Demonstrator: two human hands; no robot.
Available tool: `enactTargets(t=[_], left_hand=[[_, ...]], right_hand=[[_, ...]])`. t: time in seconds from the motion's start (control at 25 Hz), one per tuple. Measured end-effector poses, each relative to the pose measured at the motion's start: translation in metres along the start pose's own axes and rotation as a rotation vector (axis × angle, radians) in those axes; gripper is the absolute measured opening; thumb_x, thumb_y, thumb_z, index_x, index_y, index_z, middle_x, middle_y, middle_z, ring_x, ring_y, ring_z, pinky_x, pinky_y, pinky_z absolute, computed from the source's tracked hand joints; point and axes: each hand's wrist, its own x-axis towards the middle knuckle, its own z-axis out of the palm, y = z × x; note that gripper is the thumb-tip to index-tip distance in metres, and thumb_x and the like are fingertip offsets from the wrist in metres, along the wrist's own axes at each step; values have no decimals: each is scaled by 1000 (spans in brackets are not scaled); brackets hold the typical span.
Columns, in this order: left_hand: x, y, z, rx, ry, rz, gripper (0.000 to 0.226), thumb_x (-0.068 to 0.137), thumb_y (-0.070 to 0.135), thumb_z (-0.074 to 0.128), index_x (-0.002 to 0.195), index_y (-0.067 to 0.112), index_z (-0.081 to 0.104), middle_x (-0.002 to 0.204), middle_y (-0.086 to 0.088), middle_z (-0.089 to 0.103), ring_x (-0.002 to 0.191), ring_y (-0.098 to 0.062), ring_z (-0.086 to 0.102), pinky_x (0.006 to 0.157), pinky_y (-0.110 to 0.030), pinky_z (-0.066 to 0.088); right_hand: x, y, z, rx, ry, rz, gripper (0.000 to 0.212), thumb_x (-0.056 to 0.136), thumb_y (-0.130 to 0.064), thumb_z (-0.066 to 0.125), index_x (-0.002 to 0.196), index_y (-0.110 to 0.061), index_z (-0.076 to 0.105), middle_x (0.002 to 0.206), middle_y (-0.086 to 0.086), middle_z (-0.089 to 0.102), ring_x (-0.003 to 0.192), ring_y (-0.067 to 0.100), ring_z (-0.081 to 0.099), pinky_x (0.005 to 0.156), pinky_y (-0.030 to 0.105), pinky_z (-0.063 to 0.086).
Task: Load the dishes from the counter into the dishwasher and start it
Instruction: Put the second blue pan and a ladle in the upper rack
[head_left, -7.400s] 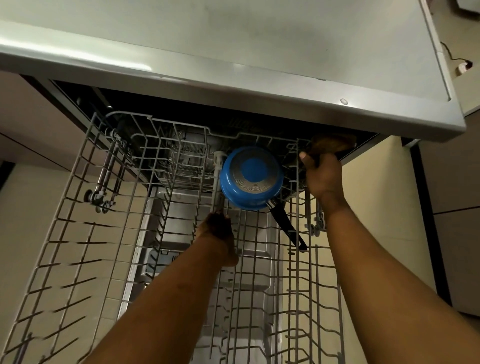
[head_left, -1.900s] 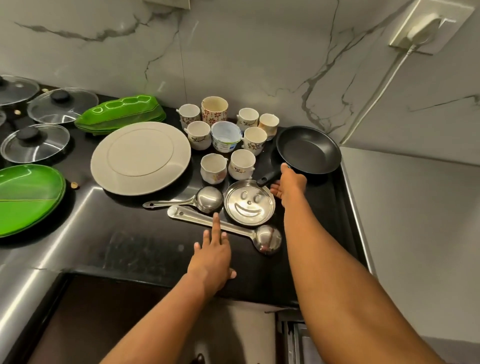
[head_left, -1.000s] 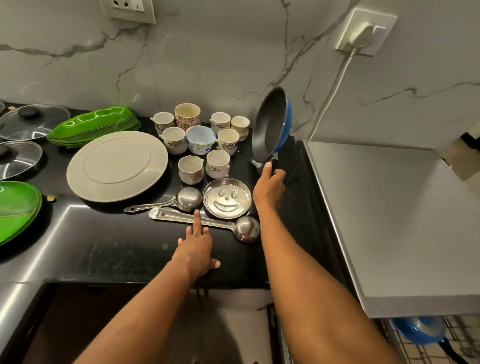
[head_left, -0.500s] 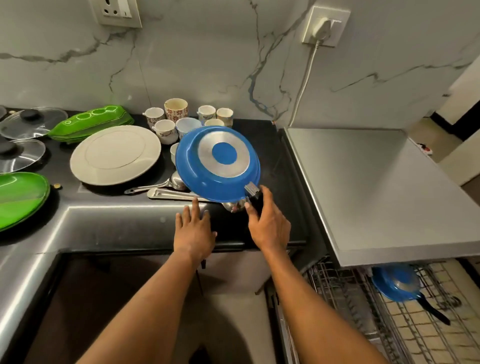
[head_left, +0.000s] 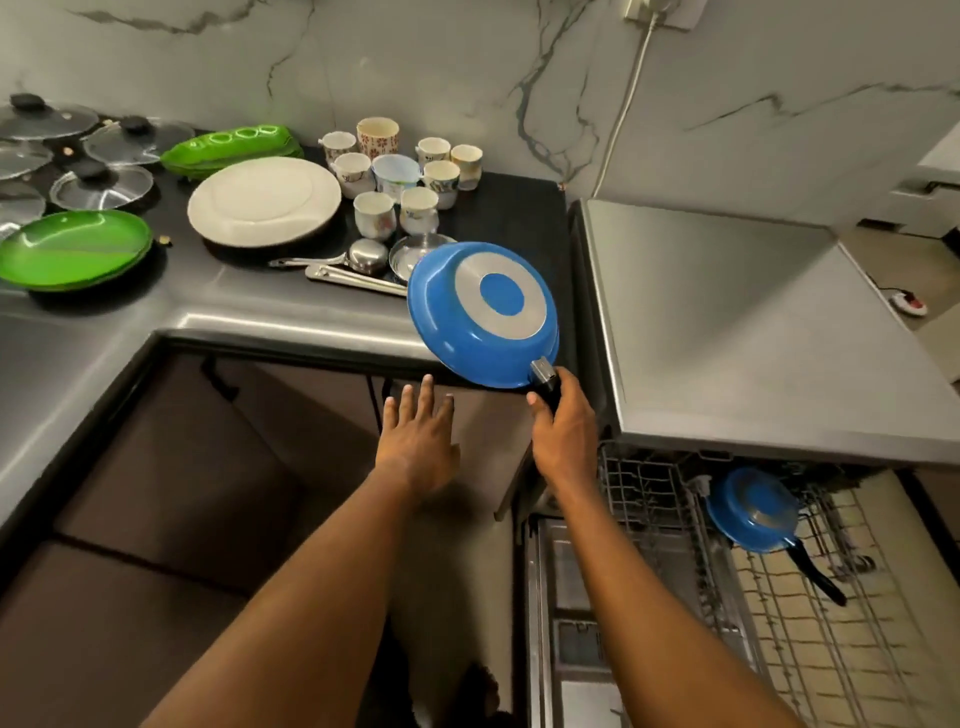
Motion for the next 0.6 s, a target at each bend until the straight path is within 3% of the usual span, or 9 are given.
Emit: enactTargets(t=[0.24,0.44,0.6], left_hand=[[-66,25,35,-24,-48,-45,74,100,42,43,158,24,0,163,-10,-18,150,-34,-13,120,-52,-5],[-119,30,58,-46,-55,-25,78,99,43,45,157,27,-5,164,-9,-15,150,-35,-12,120,-52,-4],[-169,38,88,-34,-120,-14,77,100,40,44,158,27,-4,163,-9,-18,150,-35,-12,119,-53,-3]], right_hand=[[-64,22,-31,-242,-29,67,41,92,-31,62,130,-18,52,110,13,60,106,30,53,95,46,42],[-123,35,-49,-227,-140,87,37,91,-28,63,126,-20,51,109,10,65,101,30,60,79,38,49],[-181,47,-72,-307,-203,182,38,91,-25,62,126,-18,48,113,11,64,103,33,60,81,40,49]])
